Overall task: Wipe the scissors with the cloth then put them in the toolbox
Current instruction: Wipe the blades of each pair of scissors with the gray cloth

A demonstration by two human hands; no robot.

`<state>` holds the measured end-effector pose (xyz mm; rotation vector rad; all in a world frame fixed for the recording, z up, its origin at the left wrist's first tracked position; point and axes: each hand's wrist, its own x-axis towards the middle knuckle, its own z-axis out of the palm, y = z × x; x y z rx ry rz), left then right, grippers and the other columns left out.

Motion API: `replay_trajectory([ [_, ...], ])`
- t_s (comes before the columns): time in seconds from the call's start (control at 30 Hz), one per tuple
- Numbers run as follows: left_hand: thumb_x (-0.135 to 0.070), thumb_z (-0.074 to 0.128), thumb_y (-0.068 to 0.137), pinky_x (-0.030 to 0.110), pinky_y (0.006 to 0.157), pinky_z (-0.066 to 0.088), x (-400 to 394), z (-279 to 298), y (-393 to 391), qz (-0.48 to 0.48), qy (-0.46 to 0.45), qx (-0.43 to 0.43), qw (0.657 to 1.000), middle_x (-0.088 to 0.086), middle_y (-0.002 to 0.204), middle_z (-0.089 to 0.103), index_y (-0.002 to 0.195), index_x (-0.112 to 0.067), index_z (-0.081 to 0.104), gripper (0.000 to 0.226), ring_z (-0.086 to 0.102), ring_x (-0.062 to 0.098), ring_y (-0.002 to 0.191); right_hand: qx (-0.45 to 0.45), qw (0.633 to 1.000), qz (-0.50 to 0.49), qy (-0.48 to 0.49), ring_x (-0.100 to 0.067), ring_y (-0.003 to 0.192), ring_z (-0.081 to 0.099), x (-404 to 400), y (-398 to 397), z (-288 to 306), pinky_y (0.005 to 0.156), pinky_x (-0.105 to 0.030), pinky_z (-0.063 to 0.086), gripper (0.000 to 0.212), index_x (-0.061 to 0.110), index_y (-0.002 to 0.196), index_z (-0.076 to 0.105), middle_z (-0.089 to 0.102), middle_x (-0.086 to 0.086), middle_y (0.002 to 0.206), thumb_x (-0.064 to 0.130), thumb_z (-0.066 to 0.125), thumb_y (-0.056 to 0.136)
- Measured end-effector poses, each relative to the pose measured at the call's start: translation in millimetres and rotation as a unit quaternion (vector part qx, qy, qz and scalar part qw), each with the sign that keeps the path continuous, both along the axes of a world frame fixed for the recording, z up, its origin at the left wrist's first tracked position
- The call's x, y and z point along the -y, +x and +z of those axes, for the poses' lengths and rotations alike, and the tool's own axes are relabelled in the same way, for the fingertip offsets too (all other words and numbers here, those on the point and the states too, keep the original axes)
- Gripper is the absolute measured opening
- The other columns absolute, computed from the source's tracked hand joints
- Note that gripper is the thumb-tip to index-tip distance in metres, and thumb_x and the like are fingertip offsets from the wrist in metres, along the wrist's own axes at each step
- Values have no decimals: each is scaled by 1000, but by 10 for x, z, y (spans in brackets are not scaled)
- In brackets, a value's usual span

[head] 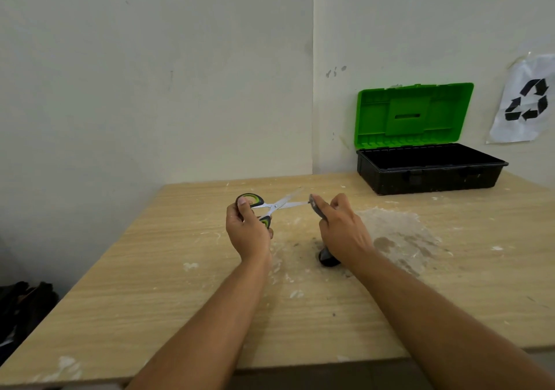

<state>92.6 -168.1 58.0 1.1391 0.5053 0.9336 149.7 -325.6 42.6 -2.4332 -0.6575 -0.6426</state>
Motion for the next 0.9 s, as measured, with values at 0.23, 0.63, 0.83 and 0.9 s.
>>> replay_trajectory([
  [0.23, -24, 42, 100, 25, 38, 38, -62, -54, 17, -31, -7, 8, 999, -8, 67, 48, 84, -19, 55, 21, 56, 22, 65, -45, 983, 14, 178, -7, 83, 50, 9, -8, -13, 79, -29, 50, 52, 31, 146, 48, 43, 3, 107, 11, 50, 97],
  [0.63, -42, 55, 98, 24, 38, 38, 10, -1, 54, -17, -45, -2, 999, 2, 80, 54, 91, -25, 50, 19, 61, 23, 59, 58, 989, 87, 107, -18, 66, 50, -205, -174, -47, 54, -36, 51, 47, 26, 131, 60, 42, 6, 100, 8, 59, 87],
  [0.83, -35, 56, 99, 23, 35, 36, -9, -8, 60, 9, -40, -7, 999, 2, 78, 54, 88, -27, 53, 15, 60, 24, 58, 60, 991, 85, 83, -20, 60, 51, -224, -201, -59, 47, -35, 49, 45, 24, 130, 63, 44, 3, 99, 11, 60, 87],
  [0.9, -35, 59, 98, 22, 35, 37, 0, -6, 74, 9, -42, -6, 999, 4, 79, 55, 87, -27, 57, 14, 57, 25, 60, 61, 991, 93, 76, -22, 57, 50, -258, -230, -43, 44, -34, 45, 43, 22, 128, 64, 47, 0, 97, 12, 59, 86],
])
